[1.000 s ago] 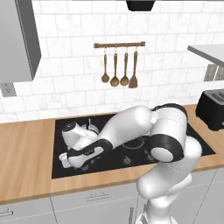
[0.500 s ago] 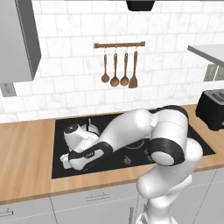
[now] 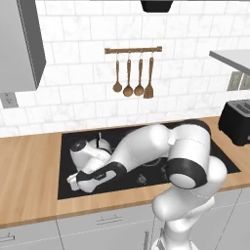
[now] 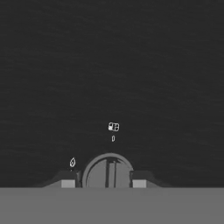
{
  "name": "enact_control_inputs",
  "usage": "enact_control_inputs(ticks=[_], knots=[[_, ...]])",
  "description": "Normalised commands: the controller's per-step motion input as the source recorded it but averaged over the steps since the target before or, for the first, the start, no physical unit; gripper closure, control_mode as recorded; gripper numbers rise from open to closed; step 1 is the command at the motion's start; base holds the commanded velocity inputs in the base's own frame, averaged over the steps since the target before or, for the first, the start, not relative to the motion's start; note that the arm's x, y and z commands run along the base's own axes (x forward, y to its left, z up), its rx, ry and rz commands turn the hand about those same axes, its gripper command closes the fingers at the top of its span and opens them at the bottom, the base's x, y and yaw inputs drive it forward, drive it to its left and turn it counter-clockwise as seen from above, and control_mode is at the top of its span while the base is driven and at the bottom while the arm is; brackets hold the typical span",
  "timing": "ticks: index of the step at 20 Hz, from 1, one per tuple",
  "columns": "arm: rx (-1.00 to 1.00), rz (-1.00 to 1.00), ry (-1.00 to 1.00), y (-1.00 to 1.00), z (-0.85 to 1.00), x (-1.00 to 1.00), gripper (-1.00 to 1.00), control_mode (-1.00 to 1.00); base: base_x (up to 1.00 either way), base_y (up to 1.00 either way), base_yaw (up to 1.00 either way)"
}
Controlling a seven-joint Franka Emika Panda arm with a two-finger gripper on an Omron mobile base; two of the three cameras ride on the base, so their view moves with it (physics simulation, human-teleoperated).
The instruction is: Pick the kettle from the counter and place it on a stove burner. Then turn the burner on.
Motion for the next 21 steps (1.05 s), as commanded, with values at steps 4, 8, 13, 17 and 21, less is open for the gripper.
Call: enact_control_inputs(ticks=[4,8,13,17,21], knots=[[-0.10,0.59,-0.04,0.14,0.00,-0.30,1.00,-1.00,0.00,0.00,0.00],[-0.07,0.65,-0.09,0.06,0.06,-0.22,1.00,-1.00,0.00,0.00,0.00],[-0.03,0.57,-0.21,0.00,0.29,-0.05,1.00,-1.00,0.00,0.00,0.00],[0.00,0.29,-0.28,0.00,0.82,-0.04,-1.00,-1.00,0.00,0.00,0.00],[0.00,0.16,-0.28,0.00,1.00,-0.01,-1.00,-1.00,0.00,0.00,0.00]])
